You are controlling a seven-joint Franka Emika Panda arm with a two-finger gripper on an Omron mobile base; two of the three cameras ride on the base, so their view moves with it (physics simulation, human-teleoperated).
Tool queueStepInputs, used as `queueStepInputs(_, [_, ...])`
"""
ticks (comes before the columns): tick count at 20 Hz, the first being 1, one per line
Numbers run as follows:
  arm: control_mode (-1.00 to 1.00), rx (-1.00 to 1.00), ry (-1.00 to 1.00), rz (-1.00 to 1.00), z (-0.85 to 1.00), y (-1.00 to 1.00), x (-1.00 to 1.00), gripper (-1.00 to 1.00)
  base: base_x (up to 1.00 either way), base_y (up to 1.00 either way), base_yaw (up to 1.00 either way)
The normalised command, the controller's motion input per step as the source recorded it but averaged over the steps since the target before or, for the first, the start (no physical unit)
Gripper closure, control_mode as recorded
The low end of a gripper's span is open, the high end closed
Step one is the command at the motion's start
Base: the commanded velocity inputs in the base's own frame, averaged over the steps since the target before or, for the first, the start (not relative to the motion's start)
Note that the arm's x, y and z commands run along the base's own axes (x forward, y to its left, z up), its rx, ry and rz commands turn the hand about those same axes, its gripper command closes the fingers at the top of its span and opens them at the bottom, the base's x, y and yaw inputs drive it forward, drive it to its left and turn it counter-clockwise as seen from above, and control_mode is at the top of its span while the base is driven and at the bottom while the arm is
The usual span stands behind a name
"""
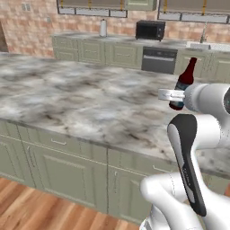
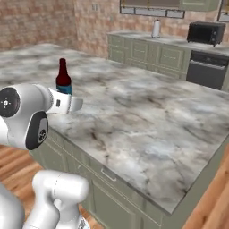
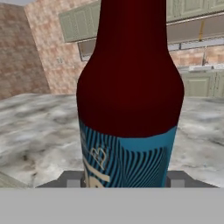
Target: Get the candle and the beer from the cabinet and move them to the dining counter.
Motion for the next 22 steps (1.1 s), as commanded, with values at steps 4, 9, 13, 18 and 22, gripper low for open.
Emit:
queueStepInputs(4, [1.00,0.00,0.00,0.00,0.00,0.00,0.00,1.00,0.59,0.71,0.00])
queueStepInputs(9, [1.00,0.00,0.00,0.00,0.00,0.00,0.00,1.00,0.57,0.76,0.00])
queueStepInputs(13, [1.00,0.00,0.00,0.00,0.00,0.00,0.00,1.00,0.51,0.76,-0.03])
queueStepInputs(18, [1.00,0.00,0.00,0.00,0.00,0.00,0.00,1.00,0.47,0.76,-0.07])
queueStepInputs(22, [1.00,0.00,0.00,0.00,0.00,0.00,0.00,1.00,0.44,0.72,-0.15])
